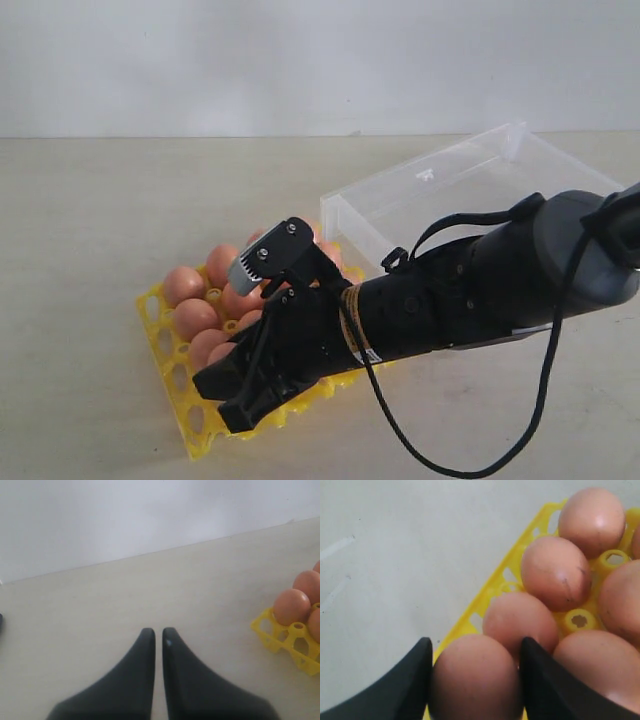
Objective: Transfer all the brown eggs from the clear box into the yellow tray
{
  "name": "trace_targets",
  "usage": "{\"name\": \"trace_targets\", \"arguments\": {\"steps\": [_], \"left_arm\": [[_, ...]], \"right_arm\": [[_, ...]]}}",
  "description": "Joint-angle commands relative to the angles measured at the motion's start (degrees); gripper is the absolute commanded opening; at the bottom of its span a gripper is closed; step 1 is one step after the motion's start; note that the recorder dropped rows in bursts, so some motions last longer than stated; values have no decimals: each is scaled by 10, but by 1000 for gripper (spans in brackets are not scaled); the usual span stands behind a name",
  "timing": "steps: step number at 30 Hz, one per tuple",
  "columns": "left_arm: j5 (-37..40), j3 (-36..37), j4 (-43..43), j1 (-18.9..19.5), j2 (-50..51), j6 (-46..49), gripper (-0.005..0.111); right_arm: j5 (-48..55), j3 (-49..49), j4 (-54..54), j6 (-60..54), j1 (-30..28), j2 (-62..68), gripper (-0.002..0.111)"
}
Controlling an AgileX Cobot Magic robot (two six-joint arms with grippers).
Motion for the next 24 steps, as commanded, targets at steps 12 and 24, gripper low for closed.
{"name": "trace_targets", "arguments": {"steps": [12, 24], "left_arm": [[0, 2, -1, -4, -2, -2, 4], [0, 2, -1, -4, -2, -2, 4]], "right_arm": [[-10, -1, 7, -4, 3, 7, 3], [-32, -1, 8, 6, 3, 7, 34]]}}
